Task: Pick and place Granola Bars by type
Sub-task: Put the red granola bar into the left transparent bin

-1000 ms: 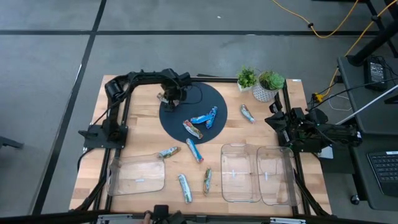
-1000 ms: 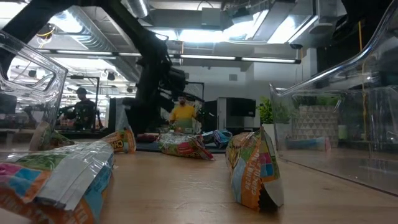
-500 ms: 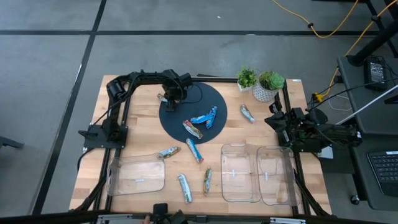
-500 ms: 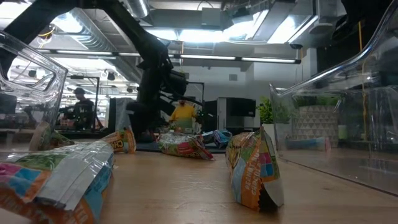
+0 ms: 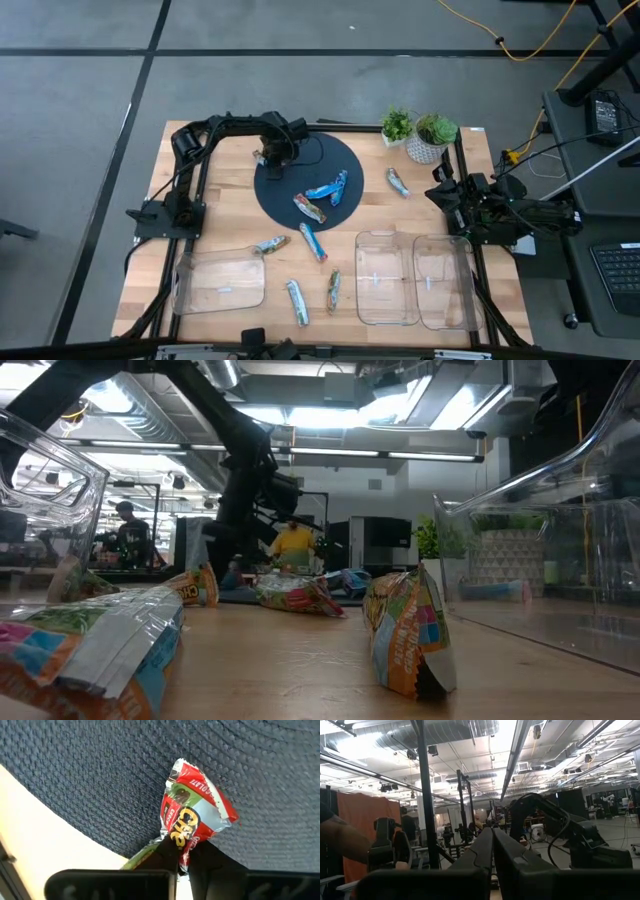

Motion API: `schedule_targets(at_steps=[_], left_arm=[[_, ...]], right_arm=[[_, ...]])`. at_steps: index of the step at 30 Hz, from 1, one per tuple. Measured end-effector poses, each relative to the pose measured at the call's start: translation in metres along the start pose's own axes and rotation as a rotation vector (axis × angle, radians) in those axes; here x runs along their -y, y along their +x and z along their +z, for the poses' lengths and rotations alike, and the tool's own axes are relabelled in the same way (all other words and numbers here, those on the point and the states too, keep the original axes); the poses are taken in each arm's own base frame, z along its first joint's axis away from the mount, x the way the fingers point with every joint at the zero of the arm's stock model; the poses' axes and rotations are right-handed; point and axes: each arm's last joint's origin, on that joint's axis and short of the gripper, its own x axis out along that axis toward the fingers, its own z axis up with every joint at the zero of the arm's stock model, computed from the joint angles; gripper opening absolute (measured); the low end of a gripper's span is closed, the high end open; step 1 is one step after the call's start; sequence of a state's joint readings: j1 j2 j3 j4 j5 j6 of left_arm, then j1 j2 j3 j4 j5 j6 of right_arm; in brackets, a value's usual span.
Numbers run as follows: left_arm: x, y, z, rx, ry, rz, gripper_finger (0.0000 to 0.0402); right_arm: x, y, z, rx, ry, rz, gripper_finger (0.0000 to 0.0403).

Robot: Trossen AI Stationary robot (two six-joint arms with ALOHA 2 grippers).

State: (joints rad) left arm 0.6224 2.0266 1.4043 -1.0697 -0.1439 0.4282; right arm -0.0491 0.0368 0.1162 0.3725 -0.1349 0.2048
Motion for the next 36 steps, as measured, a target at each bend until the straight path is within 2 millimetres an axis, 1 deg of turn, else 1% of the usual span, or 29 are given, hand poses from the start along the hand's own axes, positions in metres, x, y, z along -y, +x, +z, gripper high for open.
schedule_targets(at_steps=[2,5,8,10,15,20,24,28,32,33,36], left_arm=[[0.000,-0.004,-0.001,-0.019,0.002,-0.008,0.0009],[-0.003,-0.017,0.000,-0.022,-0.011,-0.008,0.0014],[-0.007,-0.035,0.004,0.003,-0.014,-0.004,0.0011],[-0.009,-0.050,0.009,0.041,-0.022,0.003,0.0006],[-0.011,-0.099,0.022,0.239,-0.020,-0.074,0.0009],[-0.007,-0.158,0.031,0.515,0.008,-0.209,0.0005],[0.001,-0.202,0.030,0.701,0.056,-0.270,0.0006],[0.011,-0.236,0.026,0.828,0.115,-0.299,0.0006],[0.024,-0.259,0.021,0.905,0.163,-0.343,0.0006],[0.028,-0.262,0.020,0.912,0.181,-0.366,0.0006],[0.044,-0.272,0.009,0.934,0.248,-0.437,0.0006]], right_arm=[[0.000,0.000,0.000,0.000,0.000,0.000,0.0018],[0.000,0.000,0.000,0.000,-0.001,0.000,0.0018],[0.000,0.000,0.000,0.000,-0.002,0.000,0.0018],[0.000,0.000,0.000,0.000,-0.003,0.000,0.0018],[0.000,0.000,0.000,0.000,-0.003,0.000,0.0018],[0.000,0.000,0.000,0.000,-0.003,-0.001,0.0018],[0.000,0.000,0.000,0.000,-0.004,-0.002,0.0018],[0.000,0.000,0.000,0.000,-0.004,-0.002,0.0018],[0.000,0.000,0.000,0.000,-0.008,-0.002,0.0018],[0.000,0.000,0.000,0.000,-0.017,-0.002,0.0018],[0.000,0.000,0.000,0.000,-0.056,-0.003,0.0018]])
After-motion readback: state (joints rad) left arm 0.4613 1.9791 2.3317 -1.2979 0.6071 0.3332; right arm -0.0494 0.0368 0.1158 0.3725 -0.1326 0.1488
